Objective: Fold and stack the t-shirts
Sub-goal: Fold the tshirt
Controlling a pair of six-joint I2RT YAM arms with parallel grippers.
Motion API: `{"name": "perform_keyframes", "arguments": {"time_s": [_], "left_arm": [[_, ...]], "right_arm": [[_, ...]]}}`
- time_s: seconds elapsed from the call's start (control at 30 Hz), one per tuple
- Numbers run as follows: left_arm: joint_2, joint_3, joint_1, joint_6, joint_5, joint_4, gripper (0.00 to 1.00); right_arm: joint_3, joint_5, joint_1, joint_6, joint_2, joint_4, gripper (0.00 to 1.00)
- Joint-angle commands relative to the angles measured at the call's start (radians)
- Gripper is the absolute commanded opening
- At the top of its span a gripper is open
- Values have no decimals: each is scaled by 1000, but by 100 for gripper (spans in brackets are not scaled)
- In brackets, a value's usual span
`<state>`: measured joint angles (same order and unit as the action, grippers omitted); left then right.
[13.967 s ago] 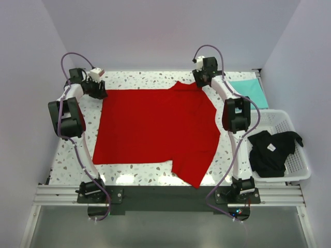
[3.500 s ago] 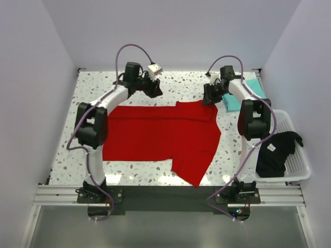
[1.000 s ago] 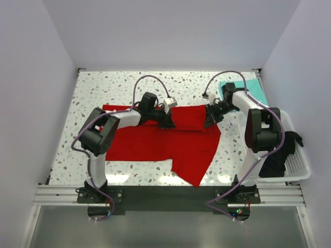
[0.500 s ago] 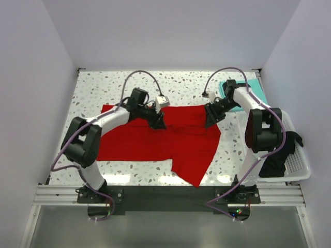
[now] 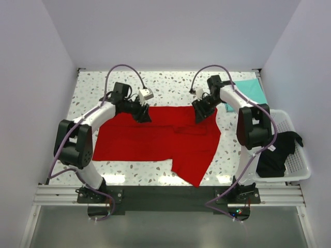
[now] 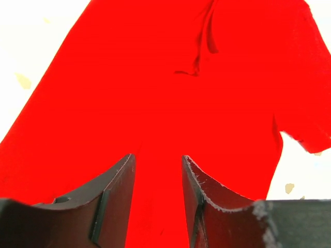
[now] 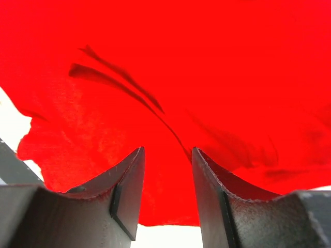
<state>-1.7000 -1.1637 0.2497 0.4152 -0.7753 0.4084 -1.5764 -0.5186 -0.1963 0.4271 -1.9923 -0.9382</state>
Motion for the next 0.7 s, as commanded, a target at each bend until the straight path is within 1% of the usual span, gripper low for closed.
{"name": "perform_keyframes", "arguments": {"time_s": [0.0,0.17,0.2,0.27,0.33,0.47,0.67], "left_arm": [[-4,-30,52,14,-33,-58,46],[-56,-48,151,17,-2,-177,49],[-70,-53,189,13,1,-195,50],[-108,-73,239,10,16,-244,50],[-154,-99,266,1,16,-279,50],[-223,-151,327,-4,36,-304,50],[-296,-194,370,5,73,-310,50]], "right_arm": [[-17,83,-5,-11,-28,12,46],[39,120,-3,15,-10,7,47],[49,126,-3,18,-4,7,48],[70,135,-5,25,19,7,49],[84,144,-2,33,32,6,49],[95,155,3,47,41,-7,49],[116,166,3,52,35,-8,49]]}}
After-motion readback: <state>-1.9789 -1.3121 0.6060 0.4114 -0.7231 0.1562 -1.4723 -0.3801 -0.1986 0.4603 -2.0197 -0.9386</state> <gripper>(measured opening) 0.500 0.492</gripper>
